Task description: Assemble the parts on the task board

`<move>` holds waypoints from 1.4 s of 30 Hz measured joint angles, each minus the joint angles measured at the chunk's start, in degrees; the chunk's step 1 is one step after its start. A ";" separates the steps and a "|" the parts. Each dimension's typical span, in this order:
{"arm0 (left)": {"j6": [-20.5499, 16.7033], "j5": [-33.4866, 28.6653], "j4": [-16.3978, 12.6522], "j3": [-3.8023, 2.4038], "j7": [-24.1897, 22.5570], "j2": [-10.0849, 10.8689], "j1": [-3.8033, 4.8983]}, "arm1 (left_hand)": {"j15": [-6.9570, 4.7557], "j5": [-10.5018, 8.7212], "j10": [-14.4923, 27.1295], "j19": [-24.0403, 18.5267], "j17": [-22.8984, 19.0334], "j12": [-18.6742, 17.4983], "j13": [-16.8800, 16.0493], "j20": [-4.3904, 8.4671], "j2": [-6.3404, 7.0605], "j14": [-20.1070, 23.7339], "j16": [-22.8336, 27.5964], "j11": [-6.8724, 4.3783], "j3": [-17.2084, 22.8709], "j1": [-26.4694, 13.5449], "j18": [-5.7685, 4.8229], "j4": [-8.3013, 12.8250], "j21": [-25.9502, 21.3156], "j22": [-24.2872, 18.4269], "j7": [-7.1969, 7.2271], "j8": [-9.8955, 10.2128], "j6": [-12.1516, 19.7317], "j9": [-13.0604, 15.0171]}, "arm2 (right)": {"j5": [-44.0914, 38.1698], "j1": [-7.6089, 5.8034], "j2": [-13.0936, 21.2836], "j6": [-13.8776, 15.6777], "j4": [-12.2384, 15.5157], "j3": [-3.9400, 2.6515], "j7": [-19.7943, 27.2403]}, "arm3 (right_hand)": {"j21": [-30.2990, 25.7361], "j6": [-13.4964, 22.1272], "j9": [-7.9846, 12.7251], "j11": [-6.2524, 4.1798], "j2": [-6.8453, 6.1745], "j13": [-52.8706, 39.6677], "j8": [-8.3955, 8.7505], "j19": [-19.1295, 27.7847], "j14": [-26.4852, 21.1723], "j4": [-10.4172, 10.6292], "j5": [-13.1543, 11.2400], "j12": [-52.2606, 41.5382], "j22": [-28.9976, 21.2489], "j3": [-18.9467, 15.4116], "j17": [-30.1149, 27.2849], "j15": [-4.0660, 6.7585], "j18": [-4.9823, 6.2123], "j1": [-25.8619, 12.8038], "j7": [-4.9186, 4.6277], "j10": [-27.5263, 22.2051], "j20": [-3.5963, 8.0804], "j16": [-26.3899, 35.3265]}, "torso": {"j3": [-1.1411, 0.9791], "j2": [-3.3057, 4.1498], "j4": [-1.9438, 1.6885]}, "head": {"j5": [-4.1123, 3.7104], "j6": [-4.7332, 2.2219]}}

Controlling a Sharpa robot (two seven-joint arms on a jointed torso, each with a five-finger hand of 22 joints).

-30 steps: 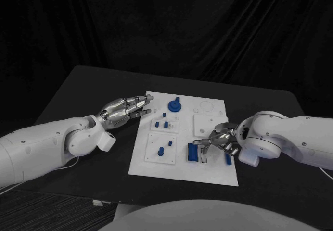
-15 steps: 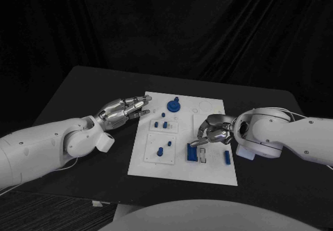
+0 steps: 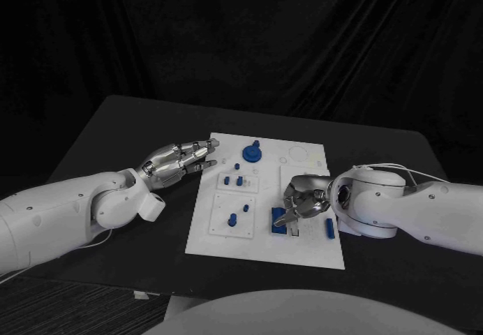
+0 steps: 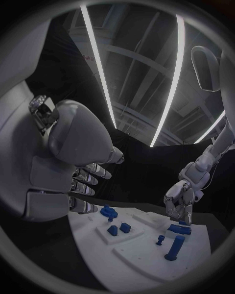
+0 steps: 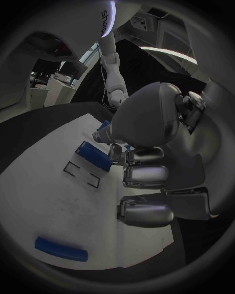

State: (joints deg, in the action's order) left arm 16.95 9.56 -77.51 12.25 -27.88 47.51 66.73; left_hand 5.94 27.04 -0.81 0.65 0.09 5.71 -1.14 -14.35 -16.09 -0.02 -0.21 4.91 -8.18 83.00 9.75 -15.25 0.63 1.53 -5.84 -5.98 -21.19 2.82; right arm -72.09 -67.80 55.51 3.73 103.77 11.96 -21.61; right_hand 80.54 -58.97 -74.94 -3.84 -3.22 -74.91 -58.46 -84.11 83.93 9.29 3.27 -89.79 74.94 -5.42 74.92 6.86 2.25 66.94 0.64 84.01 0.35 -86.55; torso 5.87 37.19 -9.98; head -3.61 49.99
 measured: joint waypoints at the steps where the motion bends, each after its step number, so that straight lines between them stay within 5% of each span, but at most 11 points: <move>1: 0.01 0.00 0.00 0.00 0.01 0.00 -0.01 | 0.00 0.00 0.00 0.00 0.00 0.00 0.00 0.00 0.00 0.00 0.00 0.00 0.00 0.00 0.00 0.00 0.00 0.00 0.00 0.00 0.00 0.00 | -0.26 0.08 -0.06 -0.21 -0.04 0.00 0.00 | 0.00 0.00 0.00 0.00 -0.36 0.00 -0.35 0.16 0.00 0.37 -0.16 0.00 0.00 0.06 0.00 0.00 0.00 0.06 0.00 0.00 0.16 0.00 | -0.01 0.00 0.00 | 0.00 0.00; 15: 0.20 0.00 0.00 0.00 0.11 0.00 -0.06 | 0.00 0.00 0.00 0.00 0.01 0.00 0.00 0.00 0.00 0.00 0.00 0.00 0.00 0.00 0.00 0.00 0.00 0.00 0.00 0.00 0.00 0.00 | -2.05 0.65 -0.51 -3.52 -0.49 -0.01 -0.23 | 0.00 -0.20 0.01 -0.41 -2.68 -0.03 -0.50 -0.04 0.05 2.41 -0.22 0.00 -0.01 0.85 -0.01 0.36 0.01 1.28 0.20 -0.01 0.37 0.00 | 0.02 -0.01 0.00 | -0.11 0.00; 21: 0.28 0.00 0.00 -0.01 0.15 0.01 -0.08 | 0.00 0.00 0.00 0.00 0.00 0.00 0.00 0.00 0.00 0.00 0.00 0.00 0.16 0.00 0.00 0.17 0.00 -0.01 0.00 0.00 0.00 0.00 | -2.28 1.38 -0.85 -4.48 -1.02 -0.01 -0.49 | -3.66 -0.20 0.01 -0.41 -1.94 -0.04 -0.50 0.07 0.05 1.93 -0.22 0.00 -0.02 1.65 -0.01 0.36 0.14 3.62 0.20 -0.01 0.45 0.01 | 0.02 -0.04 0.01 | -0.01 0.00; 23: 0.31 0.00 0.00 -0.01 0.16 0.01 -0.09 | 0.00 0.00 0.00 0.00 -0.01 0.00 0.00 0.00 0.00 0.00 0.00 0.00 0.16 0.00 0.00 0.17 0.00 -0.01 0.00 0.00 0.00 0.00 | -2.32 1.50 -0.95 -4.56 -1.23 -0.01 -0.54 | -8.89 -0.20 0.01 -0.41 -1.43 -0.04 -0.50 1.35 0.05 1.84 -0.22 0.00 -0.02 1.74 -0.01 0.36 1.81 4.13 0.19 -0.01 0.68 0.01 | 0.02 -0.04 0.02 | 0.04 0.00; 42: 0.83 0.00 0.05 0.01 0.50 0.00 -0.16 | 0.00 0.00 0.00 0.00 -0.03 0.00 0.00 0.00 0.00 0.00 0.00 0.00 0.16 0.00 0.00 0.16 0.00 -0.01 0.00 0.00 0.00 0.00 | -2.42 1.79 -1.08 -3.51 -1.90 0.04 -0.48 | -10.71 0.23 0.02 -0.40 -0.68 -0.02 -0.05 1.51 0.05 2.09 -0.23 0.00 -0.02 1.47 -0.01 0.36 1.79 4.36 0.20 -0.01 0.66 0.02 | 0.02 -0.11 -0.03 | -0.01 0.00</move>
State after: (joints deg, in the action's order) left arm 17.79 9.56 -77.45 12.25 -27.38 47.51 66.58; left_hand 5.94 27.04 -0.81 0.65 0.06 5.71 -1.14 -14.35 -16.09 -0.02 -0.21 4.90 -8.03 83.00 9.75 -15.09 0.63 1.51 -5.84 -5.98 -21.19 2.82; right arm -74.50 -66.01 54.43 0.22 101.87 11.99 -22.09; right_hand 69.83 -58.75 -74.92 -4.24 -3.90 -74.93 -58.51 -82.60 83.99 11.39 3.04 -89.79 74.92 -3.95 74.91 7.22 4.03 71.30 0.84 84.00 1.02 -86.54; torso 5.88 37.08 -10.00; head -3.62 49.99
